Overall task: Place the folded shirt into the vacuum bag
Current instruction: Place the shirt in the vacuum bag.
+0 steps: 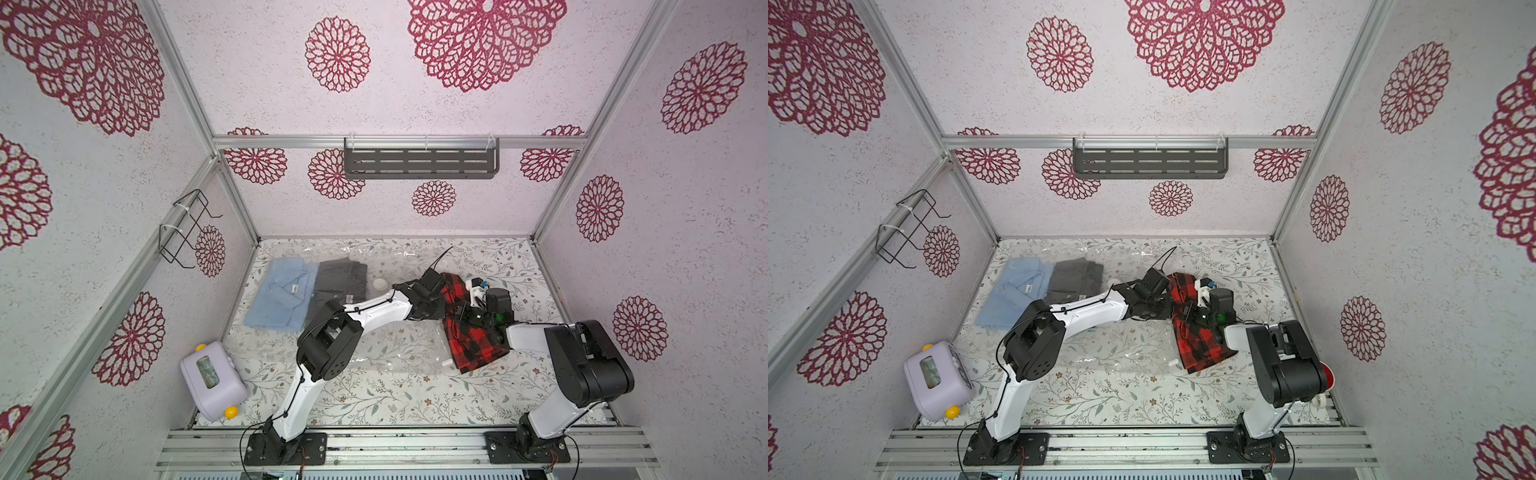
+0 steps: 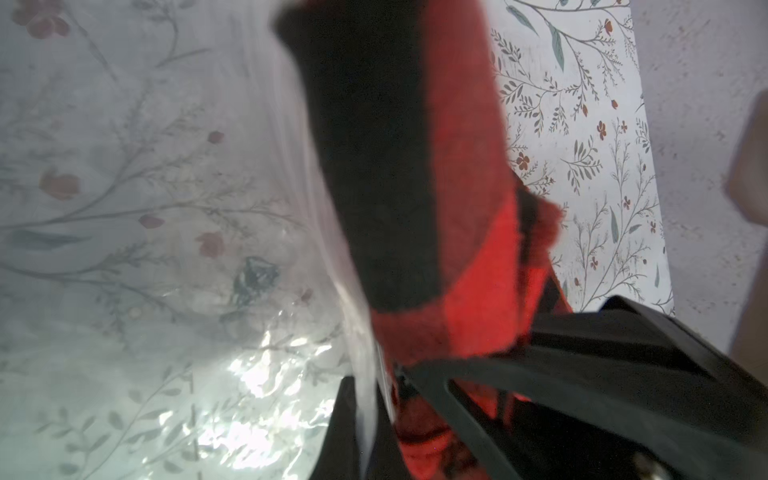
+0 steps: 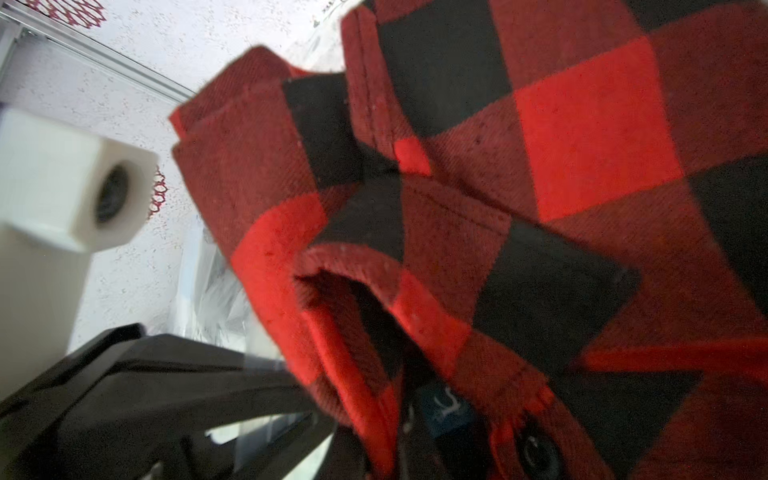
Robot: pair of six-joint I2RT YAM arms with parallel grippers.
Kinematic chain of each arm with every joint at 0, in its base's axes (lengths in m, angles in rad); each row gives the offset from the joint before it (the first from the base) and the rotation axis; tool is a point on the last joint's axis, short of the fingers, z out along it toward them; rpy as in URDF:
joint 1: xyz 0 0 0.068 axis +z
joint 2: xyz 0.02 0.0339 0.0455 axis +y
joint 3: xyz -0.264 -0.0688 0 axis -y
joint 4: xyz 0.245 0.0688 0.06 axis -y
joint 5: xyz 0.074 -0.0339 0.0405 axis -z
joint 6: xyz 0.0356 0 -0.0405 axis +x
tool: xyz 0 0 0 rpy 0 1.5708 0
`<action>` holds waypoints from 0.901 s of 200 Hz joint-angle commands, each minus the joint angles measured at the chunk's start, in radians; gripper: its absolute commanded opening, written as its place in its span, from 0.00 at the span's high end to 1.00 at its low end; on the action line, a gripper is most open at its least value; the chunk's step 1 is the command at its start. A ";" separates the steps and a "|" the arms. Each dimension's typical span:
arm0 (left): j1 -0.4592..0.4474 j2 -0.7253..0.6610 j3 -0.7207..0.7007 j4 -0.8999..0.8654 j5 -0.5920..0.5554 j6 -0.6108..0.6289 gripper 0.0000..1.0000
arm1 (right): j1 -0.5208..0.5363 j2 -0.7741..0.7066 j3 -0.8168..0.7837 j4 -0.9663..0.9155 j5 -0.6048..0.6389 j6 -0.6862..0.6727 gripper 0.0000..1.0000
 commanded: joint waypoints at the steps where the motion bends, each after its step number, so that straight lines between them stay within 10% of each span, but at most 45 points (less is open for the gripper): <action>1: -0.017 -0.097 -0.015 0.037 -0.018 0.022 1.00 | 0.007 0.033 0.027 -0.018 0.002 -0.004 1.00; 180: -0.095 -0.045 0.000 -0.042 -0.098 0.073 1.00 | 0.009 0.154 0.291 -0.254 0.055 -0.016 1.00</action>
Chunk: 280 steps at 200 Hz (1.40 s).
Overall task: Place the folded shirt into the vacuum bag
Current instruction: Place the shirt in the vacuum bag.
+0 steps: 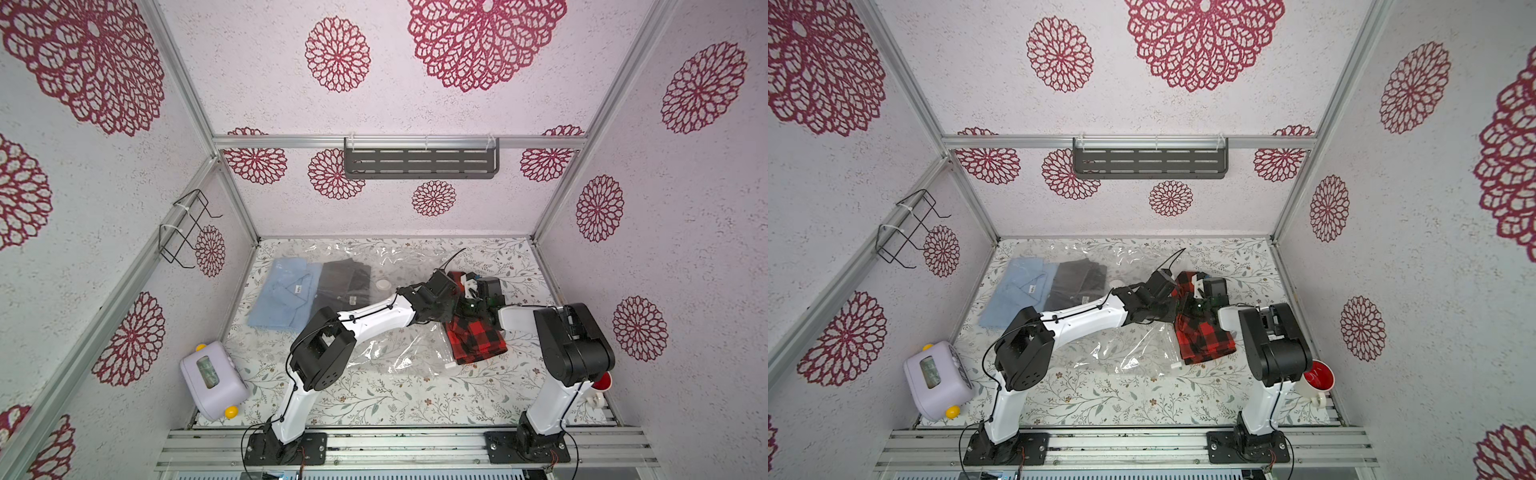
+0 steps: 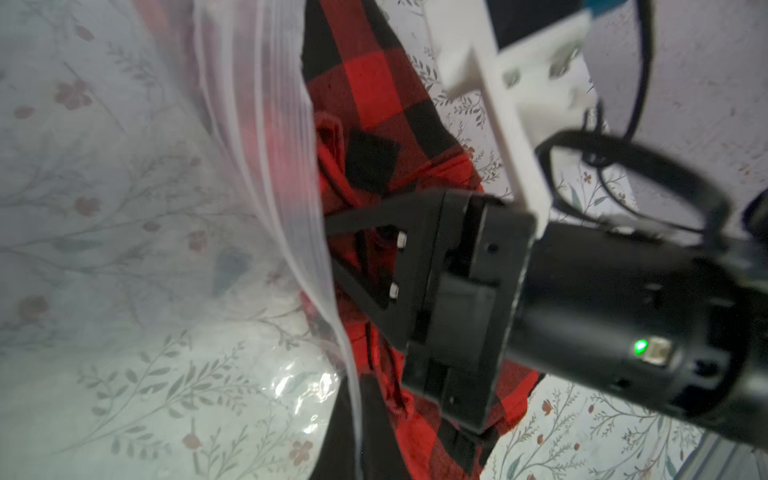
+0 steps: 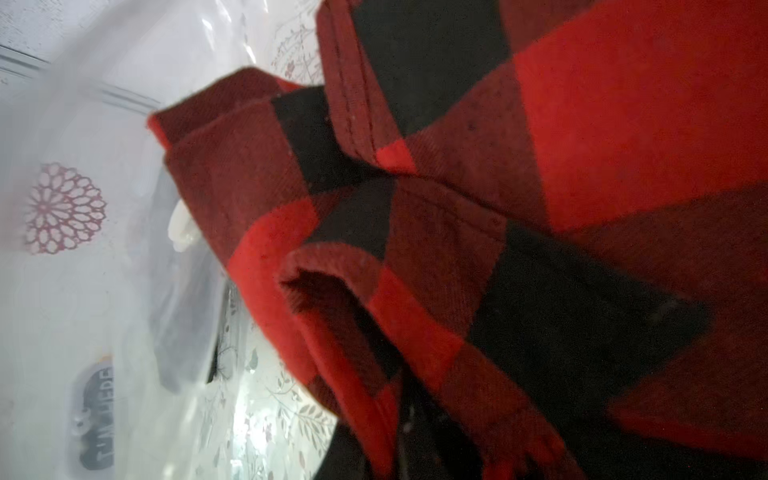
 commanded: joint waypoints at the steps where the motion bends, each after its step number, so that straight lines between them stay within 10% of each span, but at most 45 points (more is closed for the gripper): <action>1: -0.019 0.017 0.014 -0.014 -0.003 0.003 1.00 | 0.005 0.020 0.054 -0.012 0.008 -0.007 1.00; 42: -0.018 0.027 0.005 -0.006 -0.003 -0.002 1.00 | 0.005 0.115 0.071 0.034 -0.023 0.006 1.00; 133: -0.007 0.005 -0.006 -0.018 -0.024 0.008 1.00 | -0.004 -0.133 -0.065 -0.022 -0.004 -0.055 0.39; 219: -0.006 0.009 -0.015 -0.015 -0.016 0.001 1.00 | -0.011 -0.046 -0.144 0.034 -0.027 -0.064 0.37; 280: -0.001 0.018 -0.032 -0.009 -0.015 -0.010 1.00 | -0.010 -0.352 -0.211 -0.212 0.185 -0.170 0.33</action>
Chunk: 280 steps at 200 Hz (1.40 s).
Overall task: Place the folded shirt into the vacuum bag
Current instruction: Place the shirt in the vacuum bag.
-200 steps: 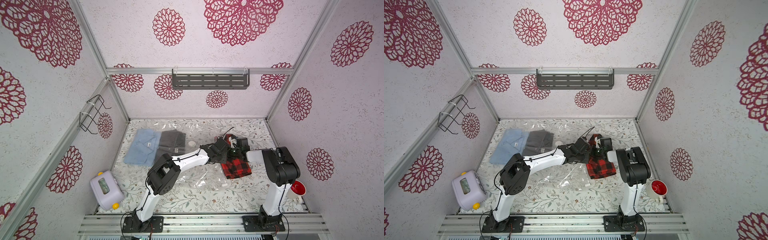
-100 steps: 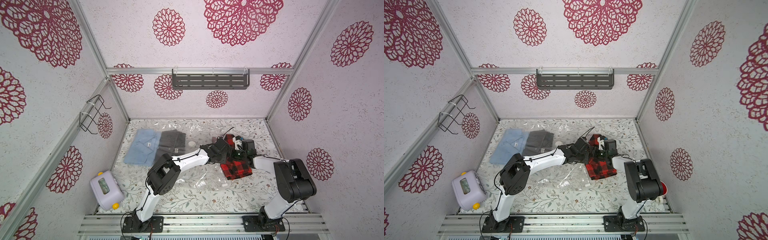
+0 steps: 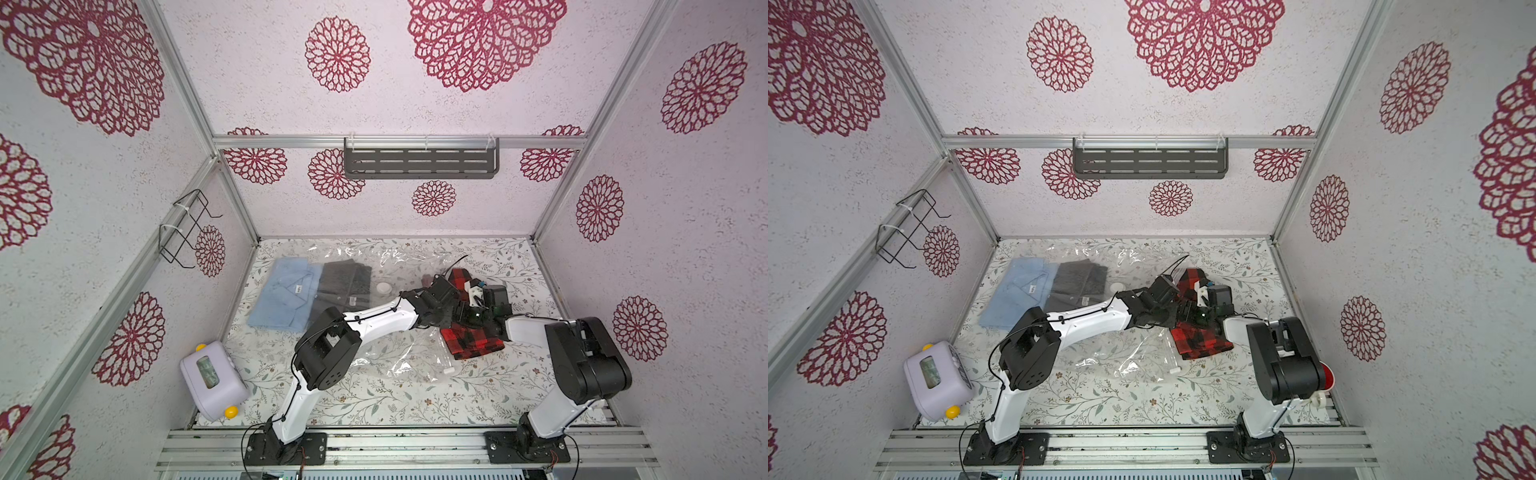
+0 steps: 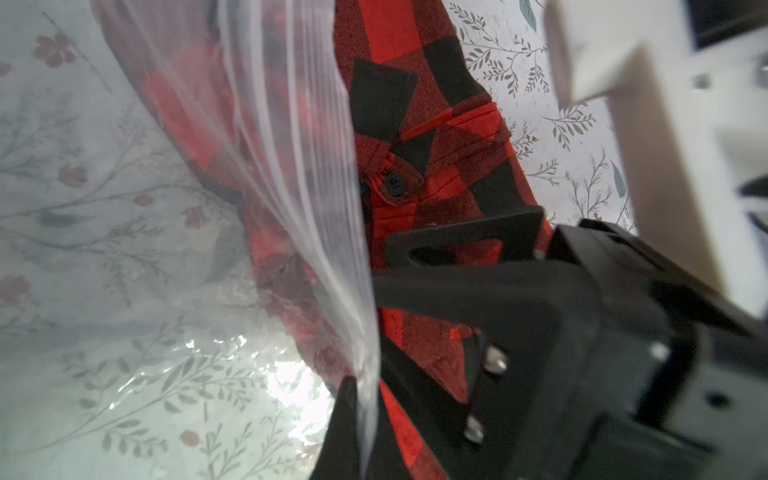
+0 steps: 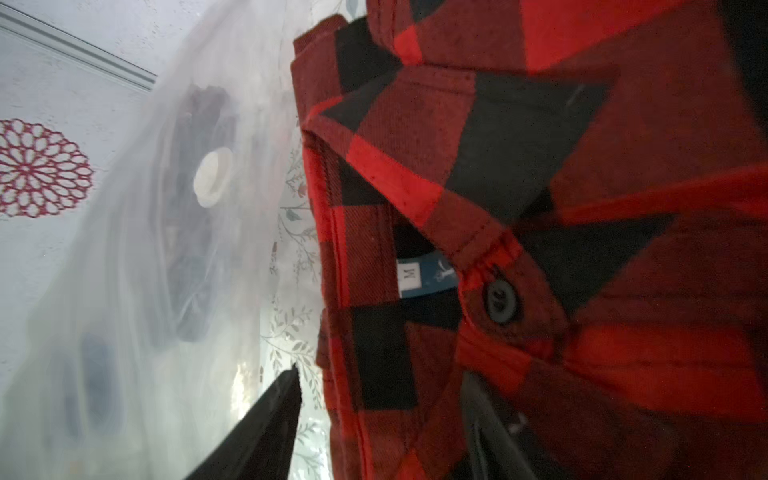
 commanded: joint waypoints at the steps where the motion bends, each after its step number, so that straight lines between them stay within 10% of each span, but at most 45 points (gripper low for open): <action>1: 0.004 0.002 -0.014 -0.004 0.004 -0.007 1.00 | -0.002 -0.149 -0.038 -0.159 0.142 -0.074 0.33; 100: 0.018 0.035 0.018 0.016 0.057 -0.017 1.00 | 0.128 -0.540 -0.288 -0.336 0.283 -0.083 0.36; 237: 0.037 0.008 -0.027 0.052 0.098 -0.044 1.00 | 0.299 -0.333 -0.231 -0.287 0.426 -0.107 0.27; 280: 0.041 -0.002 -0.036 0.057 0.103 -0.044 1.00 | 0.300 -0.305 -0.222 -0.306 0.439 -0.080 0.41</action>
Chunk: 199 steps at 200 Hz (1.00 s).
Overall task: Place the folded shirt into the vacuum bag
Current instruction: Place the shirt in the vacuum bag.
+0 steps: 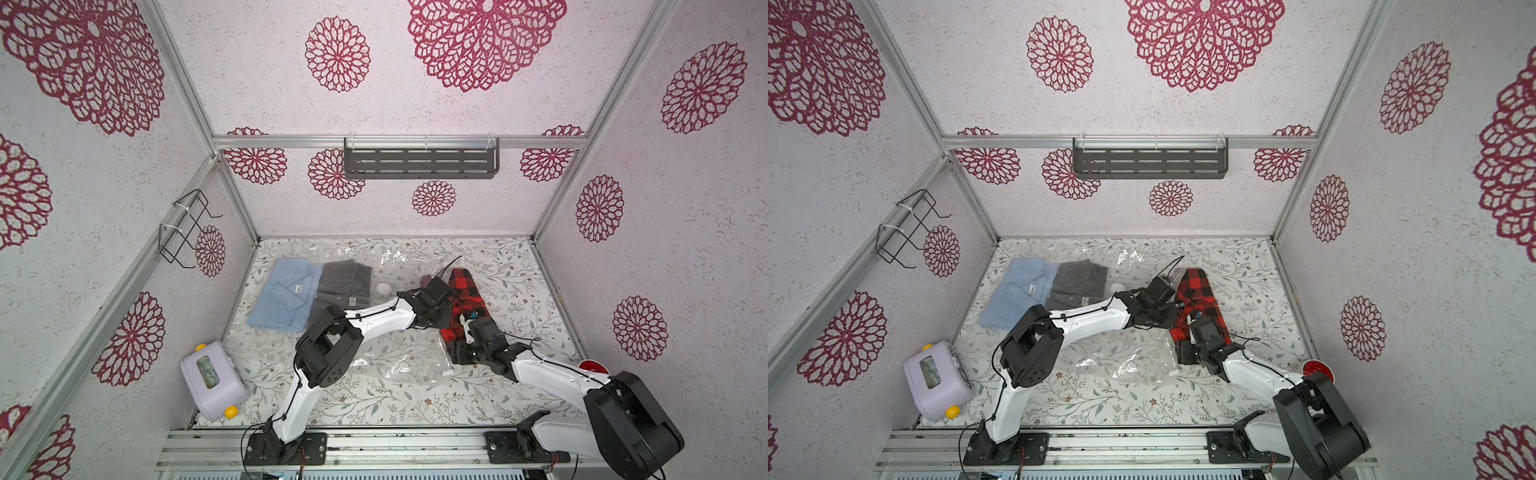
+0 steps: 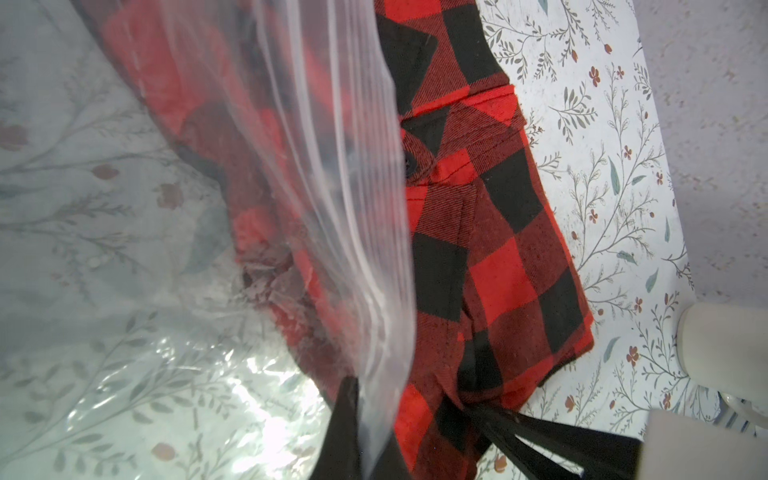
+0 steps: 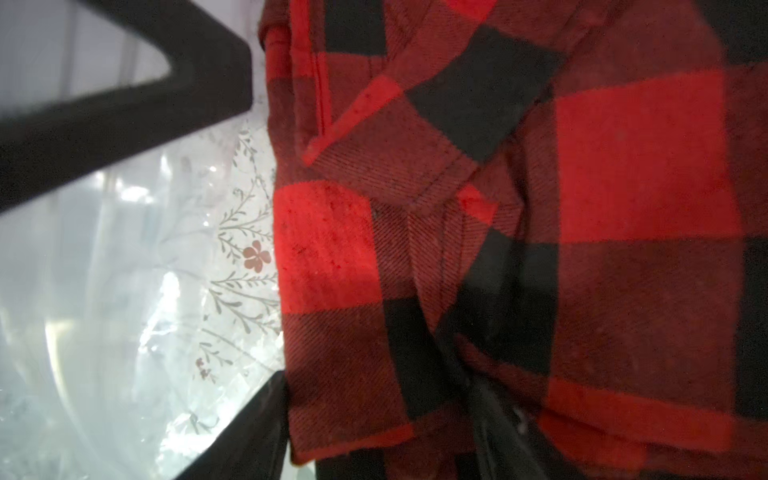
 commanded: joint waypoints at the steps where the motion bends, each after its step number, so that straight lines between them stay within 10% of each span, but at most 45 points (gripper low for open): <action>1: 0.009 -0.018 -0.014 0.016 0.014 -0.002 1.00 | 0.007 0.016 0.005 -0.032 0.017 0.022 0.42; 58: 0.009 -0.023 -0.014 0.021 0.021 -0.005 1.00 | 0.006 -0.029 0.028 -0.051 0.002 0.013 1.00; 199: 0.009 -0.049 -0.035 0.025 0.012 -0.008 1.00 | 0.005 -0.103 0.117 0.012 -0.268 0.050 1.00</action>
